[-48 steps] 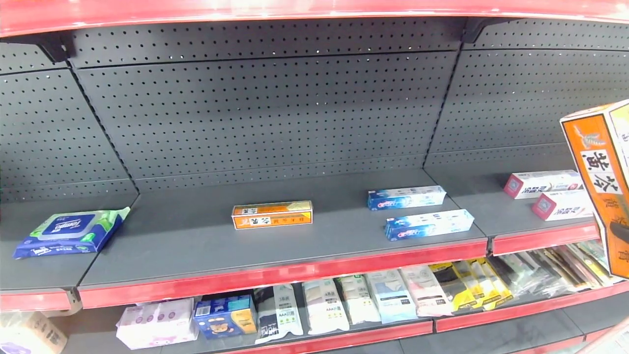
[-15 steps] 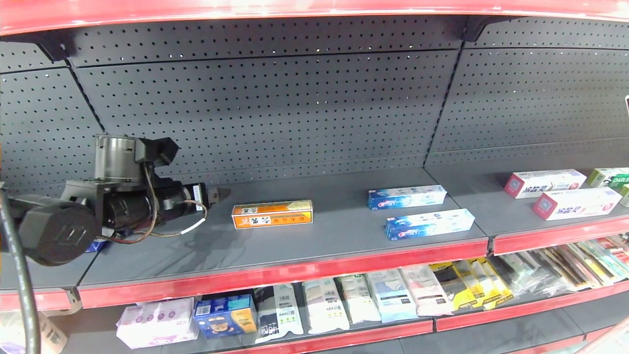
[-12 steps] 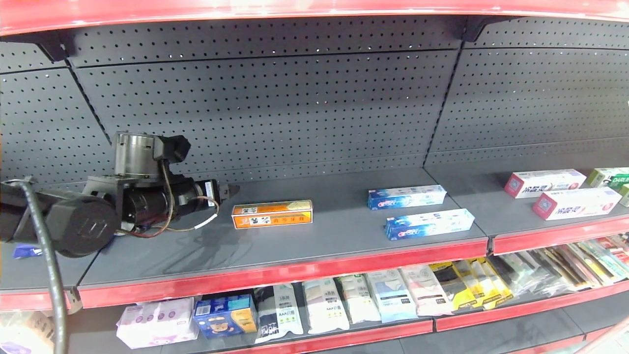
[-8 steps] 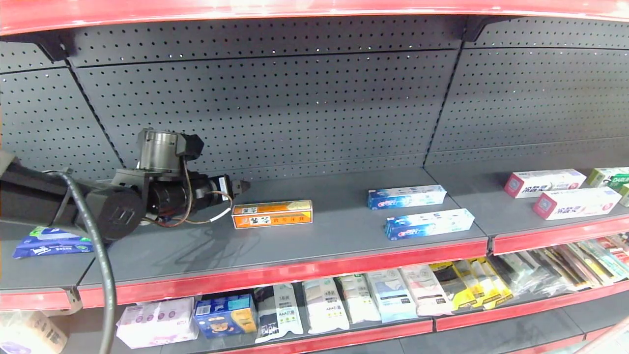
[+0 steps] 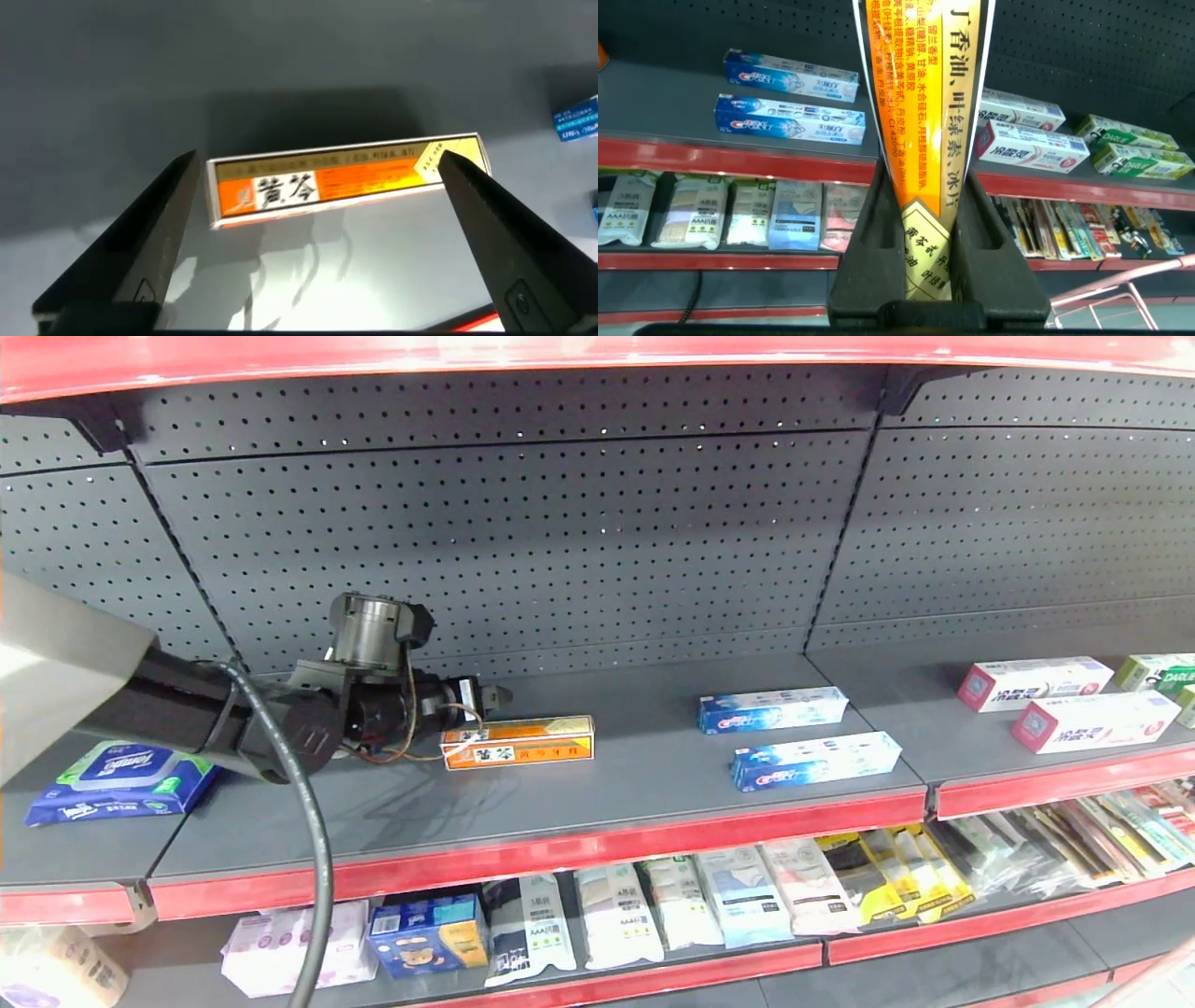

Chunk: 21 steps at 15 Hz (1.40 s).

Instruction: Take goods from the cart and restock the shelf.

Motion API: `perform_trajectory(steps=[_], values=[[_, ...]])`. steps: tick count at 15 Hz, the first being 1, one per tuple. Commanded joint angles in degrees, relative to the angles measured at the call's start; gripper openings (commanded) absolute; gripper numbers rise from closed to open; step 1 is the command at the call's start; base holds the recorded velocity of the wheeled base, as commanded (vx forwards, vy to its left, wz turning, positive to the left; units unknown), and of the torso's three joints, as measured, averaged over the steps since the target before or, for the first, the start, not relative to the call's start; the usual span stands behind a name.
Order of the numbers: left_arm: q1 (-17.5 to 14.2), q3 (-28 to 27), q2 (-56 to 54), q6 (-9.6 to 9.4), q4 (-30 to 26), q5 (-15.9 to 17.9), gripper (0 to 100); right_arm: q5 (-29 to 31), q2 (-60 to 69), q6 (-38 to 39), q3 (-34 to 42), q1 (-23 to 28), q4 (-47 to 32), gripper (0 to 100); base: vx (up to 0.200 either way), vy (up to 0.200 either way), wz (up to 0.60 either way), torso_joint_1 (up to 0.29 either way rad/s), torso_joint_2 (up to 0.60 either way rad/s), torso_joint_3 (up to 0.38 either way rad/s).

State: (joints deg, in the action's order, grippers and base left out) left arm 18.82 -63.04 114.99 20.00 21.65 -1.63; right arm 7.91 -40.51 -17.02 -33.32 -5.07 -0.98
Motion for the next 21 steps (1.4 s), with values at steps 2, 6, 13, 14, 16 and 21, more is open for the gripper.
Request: perform_trajectory(steps=[2, 6, 13, 14, 16, 21], values=[[0.95, -2.7, 3.04, 0.03, 0.06, 0.05, 100, 0.0, 0.17, -0.38, 0.36, -0.03, 0.01, 0, 0.0, 0.0, 0.0, 0.0, 0.0, 0.0], [1.66, -4.02, 4.8, -0.05, -0.03, -0.12, 100, 0.0, 0.96, -0.65, 1.5, -0.03, 0.01, 0, 0.0, 0.0, 0.0, 0.0, 0.0, 0.0], [1.66, -9.3, 9.37, -0.41, -0.12, -1.27, 100, 0.0, 1.49, -0.82, 1.59, -0.03, 0.01, 0, 0.0, 0.0, 0.0, 0.0, 0.0, 0.0], [1.66, -9.91, 9.99, -0.49, 0.06, -1.35, 100, 0.0, 1.49, -0.82, 1.59, -0.03, 0.01, 0, 0.0, 0.0, 0.0, 0.0, 0.0, 0.0], [1.66, -12.02, 11.39, -0.05, 0.06, -1.27, 100, 0.0, 1.75, -0.82, 1.76, -0.03, -0.08, 0, 0.0, 0.0, 0.0, 0.0, 0.0, 0.0], [2.89, -16.06, 14.21, -0.23, -0.29, -1.53, 100, 0.0, 2.19, -0.74, 2.47, -0.03, -0.08, 0, 0.0, 0.0, 0.0, 0.0, 0.0, 0.0]])
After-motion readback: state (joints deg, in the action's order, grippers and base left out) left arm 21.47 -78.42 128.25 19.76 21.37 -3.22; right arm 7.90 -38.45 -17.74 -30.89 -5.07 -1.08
